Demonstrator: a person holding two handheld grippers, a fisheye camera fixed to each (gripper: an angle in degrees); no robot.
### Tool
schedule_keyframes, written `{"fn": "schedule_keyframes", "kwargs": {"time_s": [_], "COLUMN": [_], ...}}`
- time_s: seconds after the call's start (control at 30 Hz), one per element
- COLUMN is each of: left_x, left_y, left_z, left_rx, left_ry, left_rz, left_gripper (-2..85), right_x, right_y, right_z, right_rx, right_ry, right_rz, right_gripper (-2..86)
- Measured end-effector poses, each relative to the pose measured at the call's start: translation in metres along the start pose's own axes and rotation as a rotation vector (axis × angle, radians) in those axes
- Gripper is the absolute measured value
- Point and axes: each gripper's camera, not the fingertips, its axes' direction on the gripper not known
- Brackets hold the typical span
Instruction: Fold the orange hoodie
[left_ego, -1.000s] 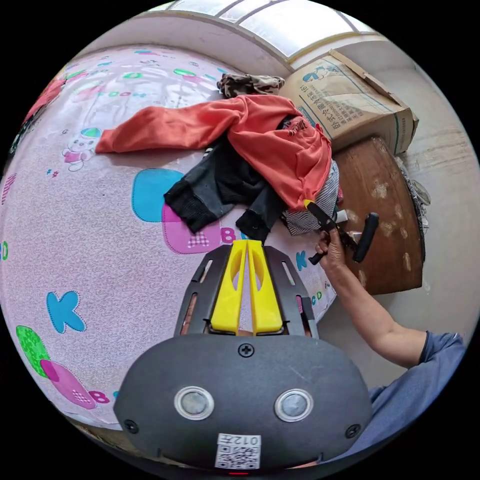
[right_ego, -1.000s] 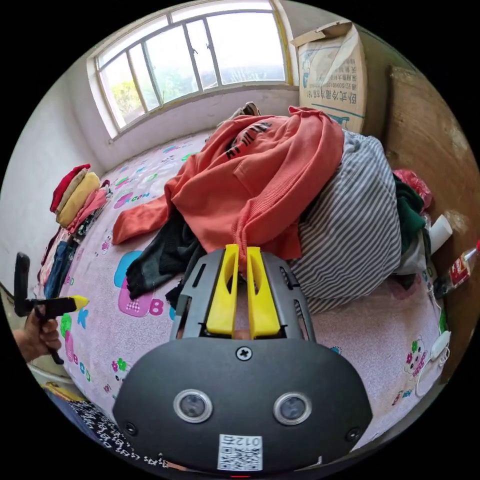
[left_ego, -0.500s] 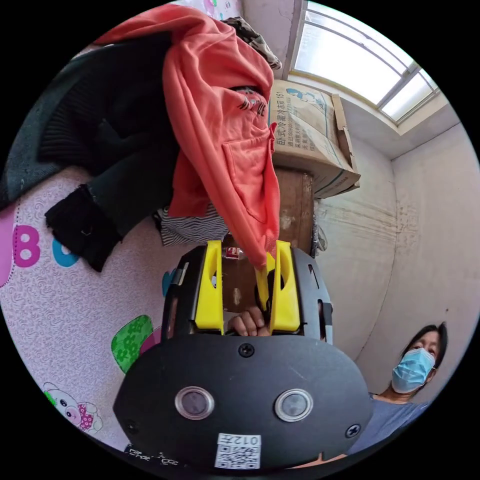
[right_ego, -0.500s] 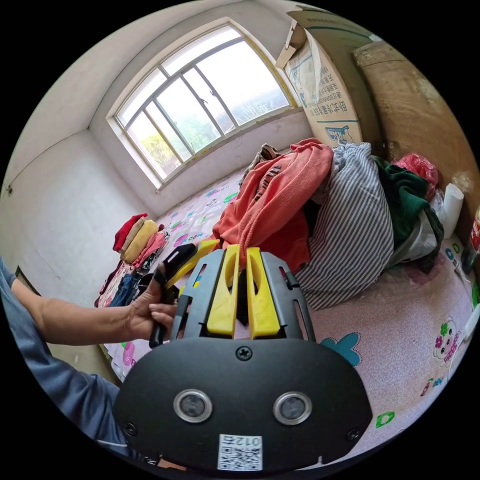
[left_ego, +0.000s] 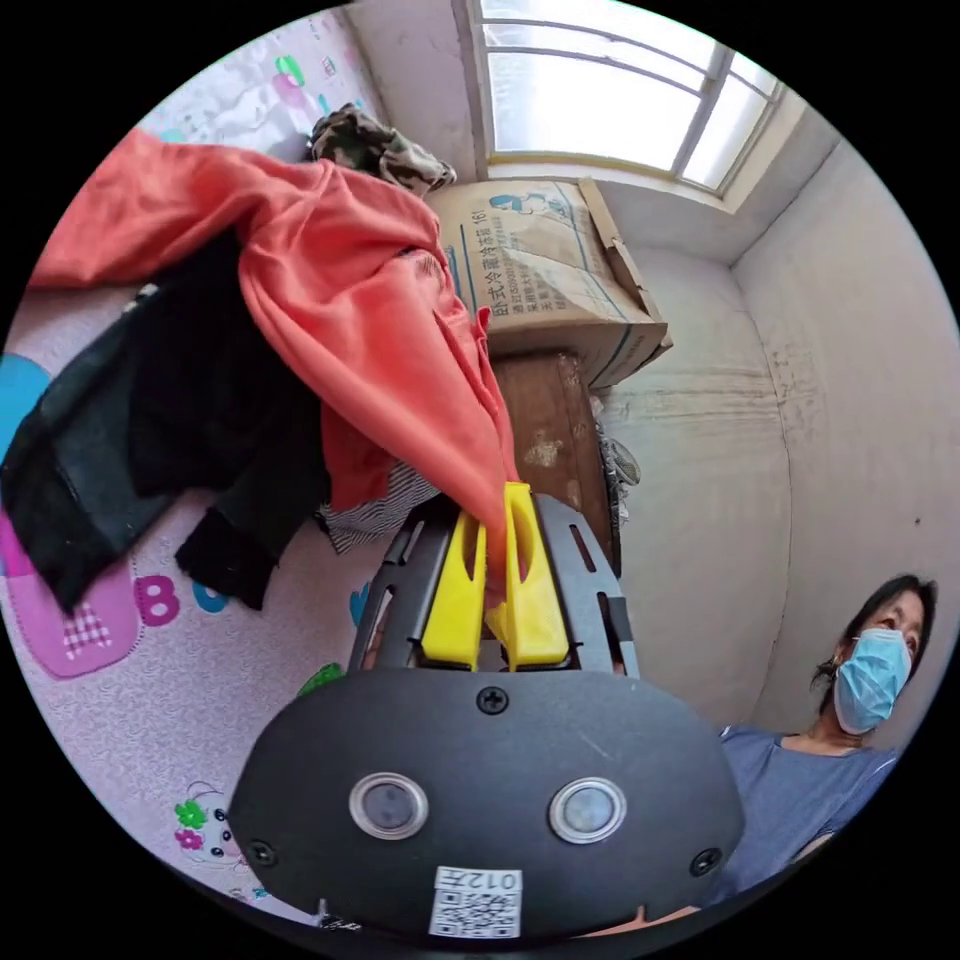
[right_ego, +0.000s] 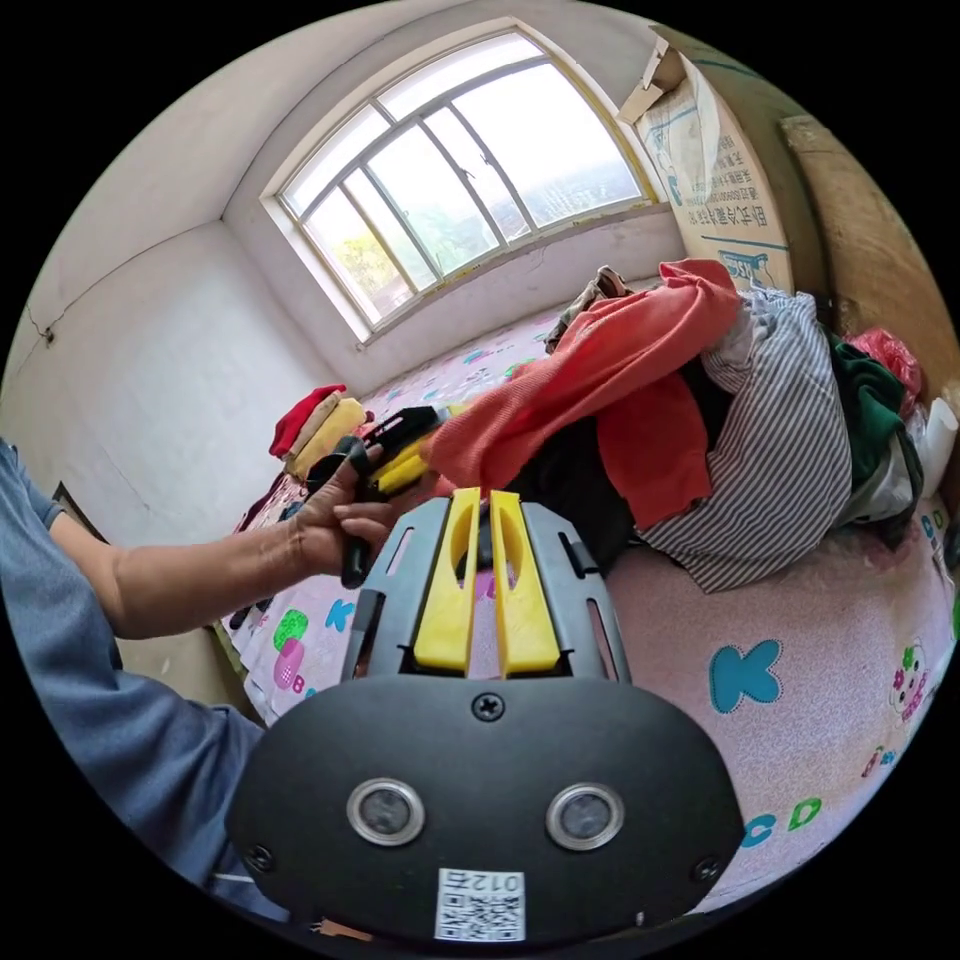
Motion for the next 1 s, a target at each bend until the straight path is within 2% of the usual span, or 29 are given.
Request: {"fn": "schedule_keyframes", "kwargs": {"time_s": [0.17,0.37,0.63,0.87,1.0], "left_x": [0.014,0.019,-0.037,-0.050,-0.058], "left_y": [0.019,0.093,0.247,0.300,0.306], "left_z": [-0.112,-0.238,-0.397,-0.423,-0.422], "left_rx": [-0.043,-0.140,-0.056,-0.167,-0.252], "left_ry": [-0.110,-0.239,-0.307,-0.401,-0.620], "left_rz": [0.018,-0.019,-0.284,-0.323,-0.328], "left_gripper": [6.3,6.2,5.9,5.7,6.0], "right_x": [-0.012,-0.040,-0.121,-0.172,-0.163], "right_y": [0.040,0.065,0.098,0.065,0.015], "right_z": [-0.008,0.016,0.121,0.244,0.324], "right_rx": [-0.001,-0.032,-0.200,-0.321,-0.357], "right_ry": [0.055,0.125,0.115,0.183,0.204], "right_rz": [0.030,0.043,-0.030,-0.241,-0.174], "right_gripper": [0.7,0.6,0.5,1.7,5.8]}}
